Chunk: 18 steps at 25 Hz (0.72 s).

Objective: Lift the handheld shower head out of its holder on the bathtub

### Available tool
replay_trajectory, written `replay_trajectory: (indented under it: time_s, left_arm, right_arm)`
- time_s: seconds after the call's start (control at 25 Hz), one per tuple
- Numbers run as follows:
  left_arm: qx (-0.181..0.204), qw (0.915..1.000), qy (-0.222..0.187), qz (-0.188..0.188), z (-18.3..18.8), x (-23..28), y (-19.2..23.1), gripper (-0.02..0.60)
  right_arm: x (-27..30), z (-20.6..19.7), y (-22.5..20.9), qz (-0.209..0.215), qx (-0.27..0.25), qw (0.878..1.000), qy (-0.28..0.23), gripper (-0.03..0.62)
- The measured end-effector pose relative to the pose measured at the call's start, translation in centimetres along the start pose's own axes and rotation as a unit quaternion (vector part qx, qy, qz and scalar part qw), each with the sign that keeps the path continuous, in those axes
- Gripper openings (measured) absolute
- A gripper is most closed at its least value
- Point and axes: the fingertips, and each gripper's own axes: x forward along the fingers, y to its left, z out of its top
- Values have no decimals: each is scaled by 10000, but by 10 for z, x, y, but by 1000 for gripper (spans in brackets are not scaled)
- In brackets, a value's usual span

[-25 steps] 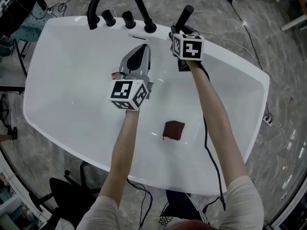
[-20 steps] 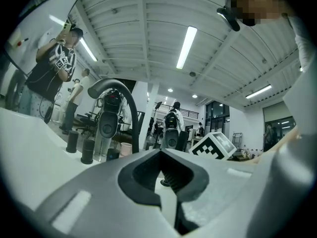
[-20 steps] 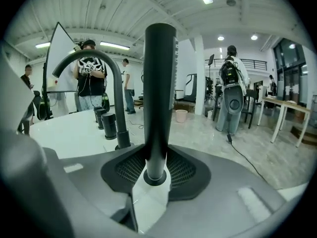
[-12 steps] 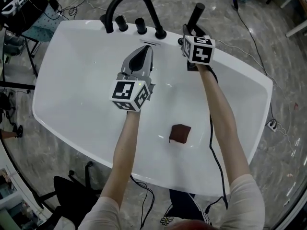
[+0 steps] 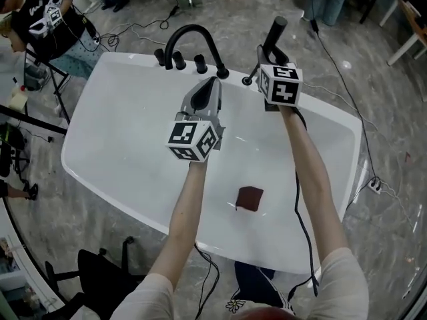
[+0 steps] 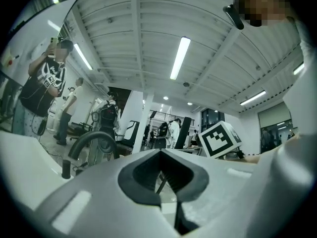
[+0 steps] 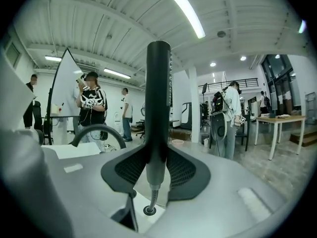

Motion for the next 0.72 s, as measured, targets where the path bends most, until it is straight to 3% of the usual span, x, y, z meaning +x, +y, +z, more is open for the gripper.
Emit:
replay_trajectory:
  time_s: [0.12,0.28,0.52,0.72]
  left_arm:
    - [65,9999,-104,0,35,-12,-24,0]
    - [-166,9993,-327,117,82,-47,-61,0]
    - [-299,9985,-418,205,109,-98,-118,0]
    - [-250,9986,-453,66,136,-126,-173,0]
  right_arm:
    - [-34,34,2,31,9,9998,-182,149]
    - [-96,79,7,33,-94,9990,-433,149]
    - [-200,121,3,22,489,9952,-842,148]
    - [-283,151,9,1,459,9937,-1021,147]
